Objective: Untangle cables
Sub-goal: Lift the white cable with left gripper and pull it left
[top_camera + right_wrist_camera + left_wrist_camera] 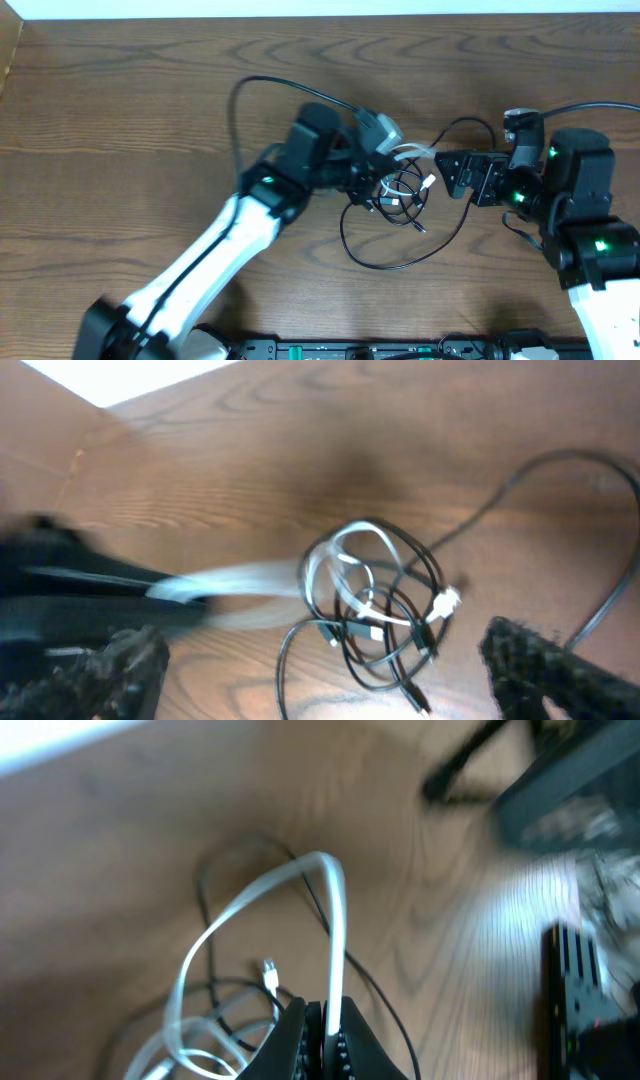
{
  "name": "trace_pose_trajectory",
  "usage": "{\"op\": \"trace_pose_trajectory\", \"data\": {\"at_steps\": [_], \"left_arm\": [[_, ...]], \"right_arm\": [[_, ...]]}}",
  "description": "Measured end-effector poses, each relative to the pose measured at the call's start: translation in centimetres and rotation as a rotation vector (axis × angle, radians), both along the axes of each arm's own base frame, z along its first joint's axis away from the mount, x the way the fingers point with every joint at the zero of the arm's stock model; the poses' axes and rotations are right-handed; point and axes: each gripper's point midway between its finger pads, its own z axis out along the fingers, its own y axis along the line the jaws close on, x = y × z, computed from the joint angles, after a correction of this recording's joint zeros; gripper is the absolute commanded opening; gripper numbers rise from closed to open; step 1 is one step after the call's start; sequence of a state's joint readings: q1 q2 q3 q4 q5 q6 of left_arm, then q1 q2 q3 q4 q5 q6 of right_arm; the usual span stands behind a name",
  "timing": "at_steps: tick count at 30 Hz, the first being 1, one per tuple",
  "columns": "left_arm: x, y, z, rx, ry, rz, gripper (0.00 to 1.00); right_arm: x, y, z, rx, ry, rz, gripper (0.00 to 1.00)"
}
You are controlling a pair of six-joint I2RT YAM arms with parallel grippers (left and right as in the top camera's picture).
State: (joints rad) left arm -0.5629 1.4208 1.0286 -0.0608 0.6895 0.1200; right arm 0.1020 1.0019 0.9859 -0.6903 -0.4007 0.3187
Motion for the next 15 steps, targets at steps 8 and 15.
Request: {"op": "trace_pose_trajectory", "data": {"at_steps": [8, 15], "left_arm": [[-0.5, 6.0, 10.5, -0.160, -0.187, 0.150, 0.08], [-3.1, 10.3, 16.9, -0.259, -0.338, 0.241, 0.08]], "right_arm": [[1.1, 0.1, -6.6, -0.048, 0.234, 0.024, 0.99], [1.4, 3.4, -10.8, -0.046, 0.336, 0.191, 0.99]]}}
